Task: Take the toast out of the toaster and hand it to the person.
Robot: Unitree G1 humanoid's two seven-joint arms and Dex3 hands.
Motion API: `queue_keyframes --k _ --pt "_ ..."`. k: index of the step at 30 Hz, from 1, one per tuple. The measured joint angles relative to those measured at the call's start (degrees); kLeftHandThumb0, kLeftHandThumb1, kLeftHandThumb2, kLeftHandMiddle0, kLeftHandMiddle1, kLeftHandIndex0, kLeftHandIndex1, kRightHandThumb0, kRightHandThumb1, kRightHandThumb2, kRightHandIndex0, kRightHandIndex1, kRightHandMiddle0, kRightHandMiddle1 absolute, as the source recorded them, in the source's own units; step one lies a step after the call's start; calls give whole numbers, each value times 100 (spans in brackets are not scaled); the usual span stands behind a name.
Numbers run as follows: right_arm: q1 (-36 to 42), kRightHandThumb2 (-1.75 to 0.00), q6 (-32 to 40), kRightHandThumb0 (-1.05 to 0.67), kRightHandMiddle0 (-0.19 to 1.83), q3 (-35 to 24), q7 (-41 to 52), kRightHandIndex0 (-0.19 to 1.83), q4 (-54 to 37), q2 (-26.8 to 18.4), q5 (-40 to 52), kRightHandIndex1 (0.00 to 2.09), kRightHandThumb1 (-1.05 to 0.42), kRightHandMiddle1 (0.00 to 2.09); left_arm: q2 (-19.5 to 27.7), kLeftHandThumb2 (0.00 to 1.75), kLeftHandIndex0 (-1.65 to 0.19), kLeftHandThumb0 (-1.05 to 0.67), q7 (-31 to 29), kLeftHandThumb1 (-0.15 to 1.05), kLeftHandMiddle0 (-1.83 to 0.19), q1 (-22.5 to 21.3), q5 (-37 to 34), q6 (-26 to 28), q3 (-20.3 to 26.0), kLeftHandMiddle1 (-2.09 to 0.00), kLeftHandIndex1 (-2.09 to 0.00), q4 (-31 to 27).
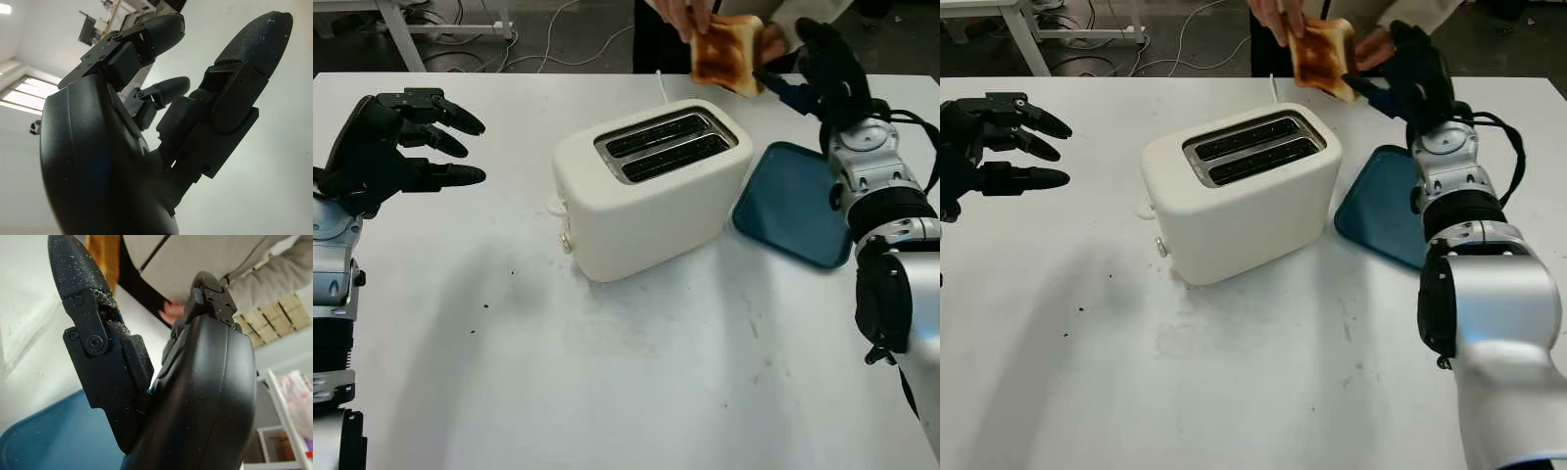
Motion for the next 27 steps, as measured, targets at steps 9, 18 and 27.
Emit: queue_keyframes --k 9,18,27 --pt "1058 -1 -1016 -100 0 -693 535 0 -824 -112 842 0 -85 0 0 0 -76 -105 2 61 -74 9 -2 42 4 -94 -79 -14" --pt "4160 -4 -1154 -77 16 -928 736 14 -4473 870 1872 6 -92 6 -109 0 -72 -105 70 61 -71 162 -68 43 65 -100 -86 -130" --pt "6198 -13 -646 -78 15 -261 918 13 -7110 1574 2000 3 -92 2 -611 0 -46 -105 351 62 -41 909 -497 447 370 -132 -114 -1151"
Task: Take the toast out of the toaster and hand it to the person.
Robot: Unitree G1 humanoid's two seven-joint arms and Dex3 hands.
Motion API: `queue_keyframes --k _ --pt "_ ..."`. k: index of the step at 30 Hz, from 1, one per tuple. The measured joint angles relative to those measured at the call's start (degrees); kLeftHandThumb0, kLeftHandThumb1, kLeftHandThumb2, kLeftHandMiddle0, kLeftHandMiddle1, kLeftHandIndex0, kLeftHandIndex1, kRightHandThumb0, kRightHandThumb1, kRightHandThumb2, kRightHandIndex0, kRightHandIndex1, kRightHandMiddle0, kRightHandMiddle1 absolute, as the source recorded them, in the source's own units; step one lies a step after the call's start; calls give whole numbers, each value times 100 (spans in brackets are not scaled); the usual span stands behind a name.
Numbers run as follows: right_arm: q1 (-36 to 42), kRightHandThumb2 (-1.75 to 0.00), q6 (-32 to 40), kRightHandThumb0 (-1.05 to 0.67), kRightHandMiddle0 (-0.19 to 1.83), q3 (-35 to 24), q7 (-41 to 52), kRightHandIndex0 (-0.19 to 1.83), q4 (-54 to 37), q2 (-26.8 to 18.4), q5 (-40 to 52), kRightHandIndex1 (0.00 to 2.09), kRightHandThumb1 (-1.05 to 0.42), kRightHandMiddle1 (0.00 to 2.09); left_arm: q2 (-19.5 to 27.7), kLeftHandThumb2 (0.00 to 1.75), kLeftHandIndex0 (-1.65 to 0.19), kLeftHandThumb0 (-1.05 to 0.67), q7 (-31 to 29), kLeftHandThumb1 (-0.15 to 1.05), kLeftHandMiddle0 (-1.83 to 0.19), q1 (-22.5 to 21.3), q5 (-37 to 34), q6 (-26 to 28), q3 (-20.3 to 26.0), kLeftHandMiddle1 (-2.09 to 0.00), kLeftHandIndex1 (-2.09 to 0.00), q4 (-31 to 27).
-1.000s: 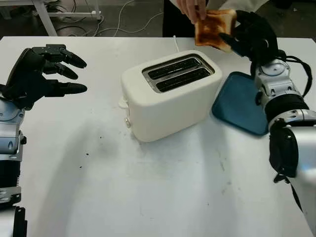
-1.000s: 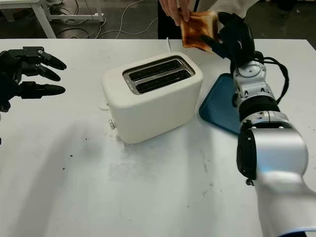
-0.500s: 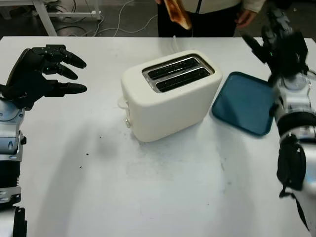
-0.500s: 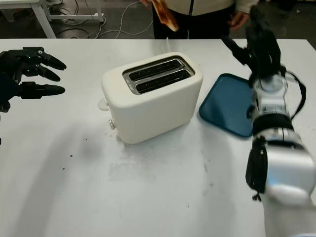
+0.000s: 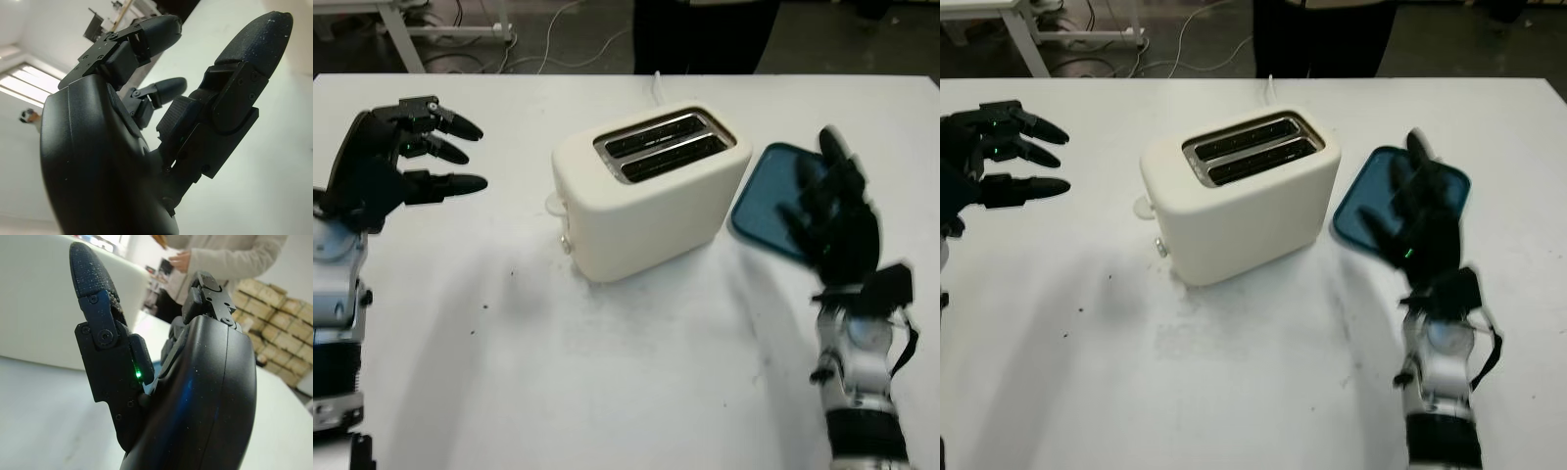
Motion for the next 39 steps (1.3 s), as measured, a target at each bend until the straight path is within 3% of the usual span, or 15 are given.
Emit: queue_keyframes --k 8,18,24,39 --pt "778 -20 300 -86 12 466 45 10 -1087 98 -154 0 -92 0 -842 1 -18 -105 240 62 -15 1020 -427 205 21 -155 -142 -1079" --pt "1505 -22 646 -83 7 897 39 5 -1609 426 -101 0 -92 0 -1824 1 -9 -105 553 64 -8 1669 -481 159 -386 -161 -151 -1228" --pt "1664 -25 703 -85 10 1126 -185 8 -1569 707 -315 1 -92 1 -2040 0 -6 -105 777 65 -5 1734 -380 63 -525 -165 -156 -1131" --pt "1669 -24 703 -84 11 1172 -475 8 -1252 974 -646 1 -92 1 -2014 0 -23 -105 589 61 -17 1851 -284 -112 -707 -151 -134 -702"
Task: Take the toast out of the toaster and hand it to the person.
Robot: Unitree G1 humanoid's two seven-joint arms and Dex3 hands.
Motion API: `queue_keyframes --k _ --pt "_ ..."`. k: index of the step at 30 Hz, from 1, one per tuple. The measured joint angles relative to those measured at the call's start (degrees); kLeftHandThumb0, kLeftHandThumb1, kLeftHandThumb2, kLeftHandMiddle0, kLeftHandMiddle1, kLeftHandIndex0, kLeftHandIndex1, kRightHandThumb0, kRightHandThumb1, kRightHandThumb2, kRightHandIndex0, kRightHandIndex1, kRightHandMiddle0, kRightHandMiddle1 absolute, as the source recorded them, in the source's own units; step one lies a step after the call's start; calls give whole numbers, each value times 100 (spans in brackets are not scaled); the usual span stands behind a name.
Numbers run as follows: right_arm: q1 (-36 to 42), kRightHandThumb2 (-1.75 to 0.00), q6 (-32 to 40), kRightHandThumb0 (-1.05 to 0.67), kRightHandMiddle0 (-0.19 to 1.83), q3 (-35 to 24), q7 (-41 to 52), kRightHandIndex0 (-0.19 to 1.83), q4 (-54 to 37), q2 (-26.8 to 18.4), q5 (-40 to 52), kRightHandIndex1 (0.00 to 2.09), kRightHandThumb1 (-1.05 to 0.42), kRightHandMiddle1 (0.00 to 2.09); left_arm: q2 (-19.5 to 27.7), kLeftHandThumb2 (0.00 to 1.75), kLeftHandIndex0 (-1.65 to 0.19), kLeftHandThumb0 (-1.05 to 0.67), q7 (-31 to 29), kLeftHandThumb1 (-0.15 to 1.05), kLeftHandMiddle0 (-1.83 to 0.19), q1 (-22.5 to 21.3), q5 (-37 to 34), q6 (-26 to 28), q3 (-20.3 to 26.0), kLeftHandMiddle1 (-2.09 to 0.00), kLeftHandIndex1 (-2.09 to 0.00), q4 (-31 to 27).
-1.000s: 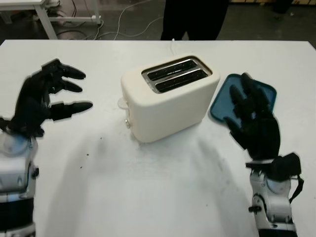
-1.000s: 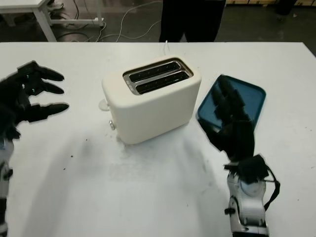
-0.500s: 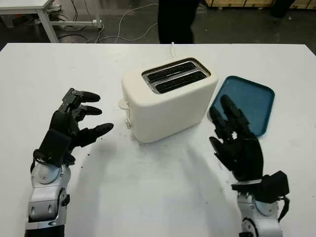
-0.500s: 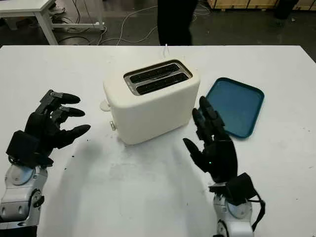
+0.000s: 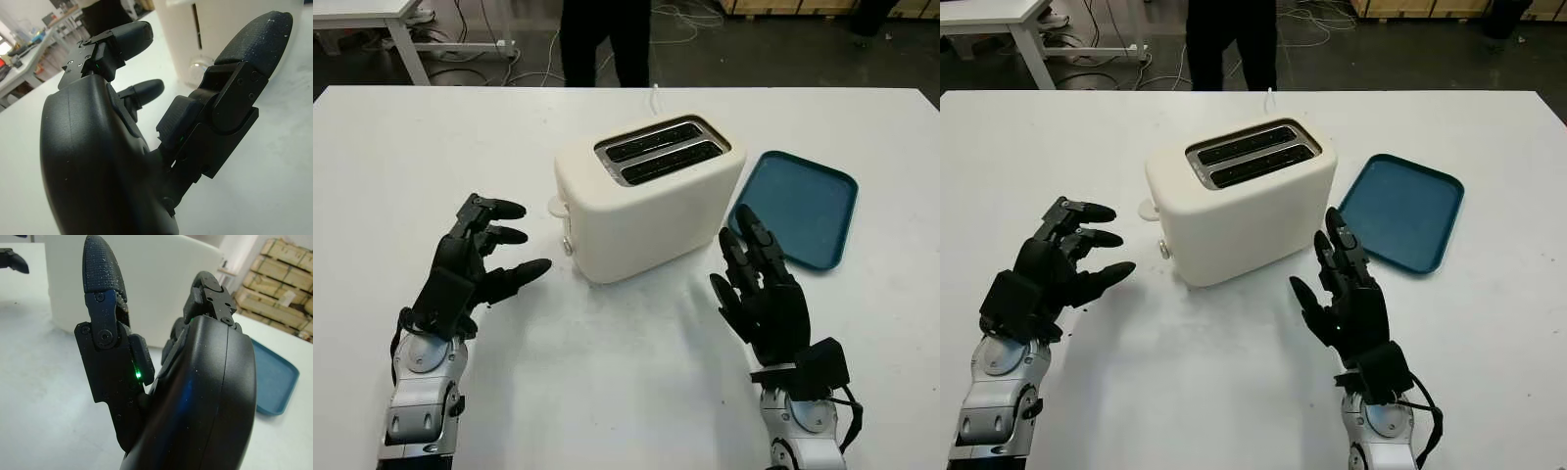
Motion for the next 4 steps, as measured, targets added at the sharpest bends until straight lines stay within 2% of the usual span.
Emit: queue_keyframes --k 4 --pt "0 -23 0 -84 10 -22 1 7 0 9 7 0 -92 0 4 1 -24 -105 -19 62 -17 0 3 -9 -5 -150 -132 2"
